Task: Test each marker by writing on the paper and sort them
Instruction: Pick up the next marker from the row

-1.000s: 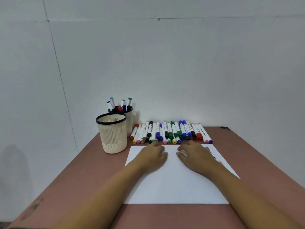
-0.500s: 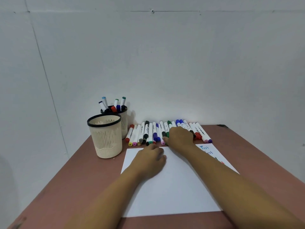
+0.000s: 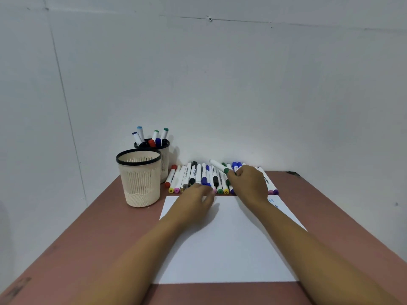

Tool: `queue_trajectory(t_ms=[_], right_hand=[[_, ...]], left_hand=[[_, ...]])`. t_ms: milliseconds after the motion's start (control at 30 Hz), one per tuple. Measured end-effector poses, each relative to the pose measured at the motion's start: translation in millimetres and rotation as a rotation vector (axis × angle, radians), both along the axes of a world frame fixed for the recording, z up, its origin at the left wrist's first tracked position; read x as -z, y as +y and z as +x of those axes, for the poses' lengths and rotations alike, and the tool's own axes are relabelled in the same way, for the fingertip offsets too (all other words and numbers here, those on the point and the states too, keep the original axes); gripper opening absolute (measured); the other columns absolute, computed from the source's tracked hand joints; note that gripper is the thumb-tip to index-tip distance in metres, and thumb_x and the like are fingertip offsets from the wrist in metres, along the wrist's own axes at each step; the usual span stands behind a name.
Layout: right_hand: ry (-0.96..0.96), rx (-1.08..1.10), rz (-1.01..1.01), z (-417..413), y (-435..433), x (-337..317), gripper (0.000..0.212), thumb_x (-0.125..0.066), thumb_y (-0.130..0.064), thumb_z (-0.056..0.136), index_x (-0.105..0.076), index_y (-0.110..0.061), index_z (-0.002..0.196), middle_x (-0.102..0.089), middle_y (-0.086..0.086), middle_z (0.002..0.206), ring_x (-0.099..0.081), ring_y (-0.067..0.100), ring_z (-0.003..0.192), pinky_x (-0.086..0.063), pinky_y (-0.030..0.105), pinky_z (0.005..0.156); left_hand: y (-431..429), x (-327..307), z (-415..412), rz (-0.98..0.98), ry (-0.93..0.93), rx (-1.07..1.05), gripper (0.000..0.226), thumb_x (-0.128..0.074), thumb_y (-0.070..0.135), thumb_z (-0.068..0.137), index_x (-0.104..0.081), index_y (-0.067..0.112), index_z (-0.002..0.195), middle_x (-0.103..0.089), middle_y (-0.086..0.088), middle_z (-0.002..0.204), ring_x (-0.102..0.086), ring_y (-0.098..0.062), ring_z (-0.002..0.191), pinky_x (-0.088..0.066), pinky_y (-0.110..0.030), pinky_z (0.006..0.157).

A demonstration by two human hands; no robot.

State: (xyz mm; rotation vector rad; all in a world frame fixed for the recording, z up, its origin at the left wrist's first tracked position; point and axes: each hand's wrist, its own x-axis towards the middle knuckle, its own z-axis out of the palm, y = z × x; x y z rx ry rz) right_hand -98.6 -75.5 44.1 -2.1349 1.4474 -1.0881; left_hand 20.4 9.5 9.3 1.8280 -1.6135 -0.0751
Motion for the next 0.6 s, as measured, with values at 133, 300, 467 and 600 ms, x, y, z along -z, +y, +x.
queue_trajectory(t_ms=[133,300,467,600], right_hand=[[-0.229,-0.166,0.089,-10,29,4,0.026,-0.058,-0.026,0.09,-0.063,-0.006,0.075,-0.059,0.001,0.067,-0.051,0.015,0.065,-0.038,0.027,0.059],[-0.212,-0.345,0.114,-12,54,13,0.021,-0.06,-0.029,0.092,-0.069,-0.01,0.087,-0.059,-0.01,0.068,-0.057,0.007,0.068,-0.038,0.016,0.058],[0.026,-0.336,-0.223,-18,50,13,0.031,-0.055,-0.028,0.096,-0.055,-0.014,0.068,-0.044,-0.009,0.055,-0.043,0.011,0.054,-0.032,0.029,0.054],[0.191,-0.248,-0.97,-19,38,8,0.016,-0.052,-0.014,0.084,-0.064,-0.007,0.077,-0.058,0.005,0.072,-0.053,0.024,0.059,-0.04,0.027,0.05]], left_hand=[[-5,-8,1,-0.019,0.505,-0.013,0.043,-0.041,0.04,0.098,-0.065,0.008,0.084,-0.066,-0.006,0.087,-0.058,-0.019,0.084,-0.041,-0.03,0.076],[0,-15,-6,-0.045,1.067,0.173,0.032,-0.049,0.03,0.097,-0.062,0.001,0.094,-0.072,-0.014,0.097,-0.068,-0.023,0.098,-0.051,-0.035,0.093],[8,-23,-2,-0.074,0.813,0.105,0.025,-0.048,0.024,0.098,-0.058,0.002,0.103,-0.066,-0.002,0.077,-0.066,-0.013,0.068,-0.053,-0.028,0.071],[11,-21,7,-0.063,0.131,0.029,0.019,-0.047,0.025,0.098,-0.056,0.011,0.09,-0.053,0.003,0.072,-0.048,-0.015,0.068,-0.035,-0.021,0.06]])
